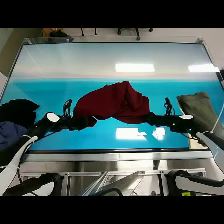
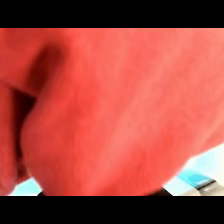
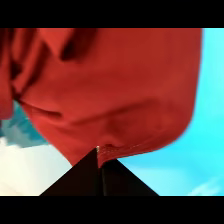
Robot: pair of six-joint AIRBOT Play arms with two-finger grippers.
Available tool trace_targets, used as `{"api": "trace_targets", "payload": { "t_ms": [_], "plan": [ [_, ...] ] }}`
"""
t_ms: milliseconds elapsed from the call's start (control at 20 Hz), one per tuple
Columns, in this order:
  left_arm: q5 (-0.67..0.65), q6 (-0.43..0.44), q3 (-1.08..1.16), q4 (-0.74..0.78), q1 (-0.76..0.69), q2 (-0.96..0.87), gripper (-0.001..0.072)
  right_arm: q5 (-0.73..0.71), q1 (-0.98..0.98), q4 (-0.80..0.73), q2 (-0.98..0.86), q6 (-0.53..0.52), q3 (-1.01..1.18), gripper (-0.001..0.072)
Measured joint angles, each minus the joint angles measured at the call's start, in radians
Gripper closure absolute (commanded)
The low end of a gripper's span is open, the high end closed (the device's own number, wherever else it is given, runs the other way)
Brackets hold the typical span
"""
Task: Fold the shirts.
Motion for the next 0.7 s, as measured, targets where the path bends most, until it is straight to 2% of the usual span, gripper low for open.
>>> {"api": "trace_targets", "payload": {
  "t_ms": [150,300,550,700],
  "plan": [
    [-0.100,-0.003,0.085,0.019,0.063,0.082,0.0691,0.071,-0.030,0.007,0.060,-0.003,0.090,0.0692],
    [-0.203,-0.009,0.257,0.026,0.154,0.243,0.0690,0.159,-0.119,0.013,0.158,0.031,0.286,0.0692],
    [-0.315,-0.013,0.721,0.034,0.381,0.501,0.0690,0.257,-0.319,0.035,0.322,0.069,0.761,0.0692],
    [-0.343,-0.012,0.989,0.070,0.529,0.596,0.0690,0.257,-0.426,0.034,0.385,0.077,1.019,0.0693]
  ]
}}
